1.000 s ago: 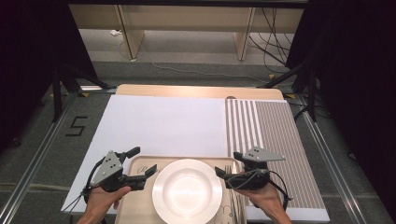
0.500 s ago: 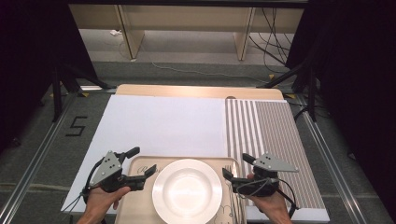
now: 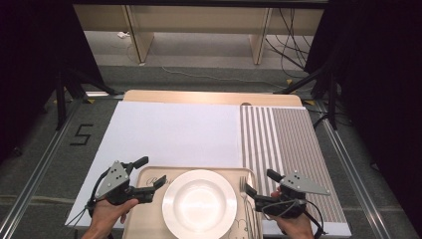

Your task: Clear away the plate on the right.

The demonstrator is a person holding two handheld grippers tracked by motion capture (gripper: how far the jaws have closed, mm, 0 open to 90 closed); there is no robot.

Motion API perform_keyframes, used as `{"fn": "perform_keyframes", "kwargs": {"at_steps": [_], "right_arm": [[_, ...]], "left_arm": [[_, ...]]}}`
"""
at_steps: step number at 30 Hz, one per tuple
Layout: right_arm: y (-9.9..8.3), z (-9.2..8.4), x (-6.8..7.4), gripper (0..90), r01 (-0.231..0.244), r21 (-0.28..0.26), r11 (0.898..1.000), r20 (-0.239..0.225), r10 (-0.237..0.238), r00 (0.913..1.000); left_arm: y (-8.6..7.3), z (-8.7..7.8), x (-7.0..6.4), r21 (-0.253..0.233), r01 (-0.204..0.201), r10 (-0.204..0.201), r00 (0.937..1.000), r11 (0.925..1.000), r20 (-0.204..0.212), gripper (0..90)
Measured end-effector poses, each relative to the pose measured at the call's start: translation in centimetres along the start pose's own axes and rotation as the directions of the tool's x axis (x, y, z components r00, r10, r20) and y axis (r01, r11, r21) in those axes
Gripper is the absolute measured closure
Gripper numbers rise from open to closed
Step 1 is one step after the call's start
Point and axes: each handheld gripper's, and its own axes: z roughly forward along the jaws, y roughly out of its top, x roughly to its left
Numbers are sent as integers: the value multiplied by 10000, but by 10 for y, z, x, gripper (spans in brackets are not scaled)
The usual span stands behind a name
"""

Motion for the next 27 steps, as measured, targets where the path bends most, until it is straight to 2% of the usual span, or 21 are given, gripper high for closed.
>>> {"fn": "perform_keyframes", "kwargs": {"at_steps": [14, 16, 18, 19, 21, 23, 27], "right_arm": [[0, -4, -5, 140, -76, -97, 9999, 380, 80, 9992], [0, -3, -5, 140, 61, -130, 9999, 569, -53, 9984], [0, -3, -6, 140, 17, -179, 9998, 351, -10, 9994], [-1, -2, -6, 140, 122, -219, 9997, 432, -112, 9990], [0, -3, -4, 140, -9, -45, 10000, 487, 11, 9988], [0, -4, -4, 140, 34, -23, 10000, 370, -33, 9993], [0, -3, -5, 140, 54, 54, 10000, 440, -56, 9990]], "left_arm": [[0, 1, 0, -30, -7, 7, 10000, 10000, 9, 158], [0, 0, 0, -23, -16, 16, 10000, 10000, 12, 158], [0, 0, 0, -44, 9, -9, 10000, 10000, 3, 158], [0, 0, 0, -36, 11, -11, 10000, 10000, 2, 158], [0, 1, 0, -17, -18, 18, 10000, 10000, 15, 158], [0, 1, 0, -38, -9, 9, 10000, 10000, 17, 158], [0, 1, 0, -20, -25, 25, 10000, 10000, 22, 158]]}}
